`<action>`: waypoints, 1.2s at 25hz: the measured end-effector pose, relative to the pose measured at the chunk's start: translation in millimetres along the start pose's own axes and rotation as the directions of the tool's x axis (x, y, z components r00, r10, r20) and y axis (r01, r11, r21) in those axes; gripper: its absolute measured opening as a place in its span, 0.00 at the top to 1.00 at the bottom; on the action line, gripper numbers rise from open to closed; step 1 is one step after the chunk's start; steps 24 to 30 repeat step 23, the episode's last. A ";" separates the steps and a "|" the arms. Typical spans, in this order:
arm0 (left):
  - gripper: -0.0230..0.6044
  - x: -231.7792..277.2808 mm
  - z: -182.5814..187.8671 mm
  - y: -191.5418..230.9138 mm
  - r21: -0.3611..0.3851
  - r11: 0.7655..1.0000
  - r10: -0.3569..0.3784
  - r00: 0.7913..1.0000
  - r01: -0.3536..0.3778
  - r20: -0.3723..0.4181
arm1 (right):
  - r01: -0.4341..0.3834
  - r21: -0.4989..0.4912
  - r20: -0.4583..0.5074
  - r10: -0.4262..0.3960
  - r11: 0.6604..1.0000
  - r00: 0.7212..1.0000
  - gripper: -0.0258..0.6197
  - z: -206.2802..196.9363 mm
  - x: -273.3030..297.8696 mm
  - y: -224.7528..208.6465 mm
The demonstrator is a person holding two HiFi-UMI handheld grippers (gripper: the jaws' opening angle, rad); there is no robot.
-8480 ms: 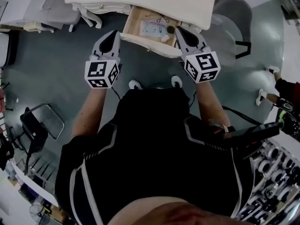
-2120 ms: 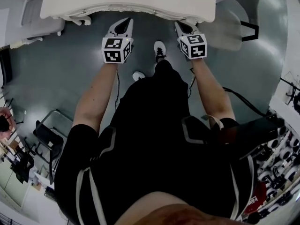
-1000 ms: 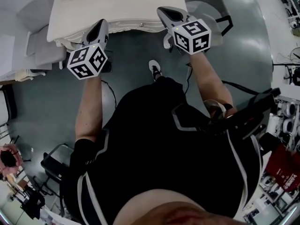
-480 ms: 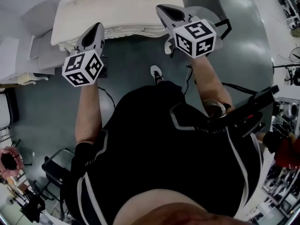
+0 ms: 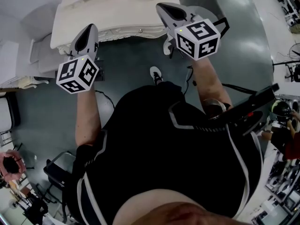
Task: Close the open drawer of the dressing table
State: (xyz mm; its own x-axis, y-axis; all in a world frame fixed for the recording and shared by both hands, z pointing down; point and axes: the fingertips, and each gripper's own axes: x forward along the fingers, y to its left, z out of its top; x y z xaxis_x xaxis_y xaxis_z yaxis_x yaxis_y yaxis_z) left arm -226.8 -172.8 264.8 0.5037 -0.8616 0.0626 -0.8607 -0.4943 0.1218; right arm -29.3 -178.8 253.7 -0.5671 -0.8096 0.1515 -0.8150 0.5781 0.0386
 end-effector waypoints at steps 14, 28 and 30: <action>0.96 -0.9 6.9 -4.7 0.021 0.999 0.027 0.999 -0.028 0.019 | 0.015 -0.014 -0.010 -0.016 1.000 1.000 0.96 2.7 -9.5 -1.0; 0.96 1.9 13.2 -11.1 0.047 0.999 0.016 0.999 -0.017 0.028 | 0.029 -0.017 -0.009 -0.029 0.999 1.000 0.96 4.0 -6.9 -6.6; 0.96 1.9 13.2 -11.1 0.047 0.999 0.016 0.999 -0.017 0.028 | 0.029 -0.017 -0.009 -0.029 0.999 1.000 0.96 4.0 -6.9 -6.6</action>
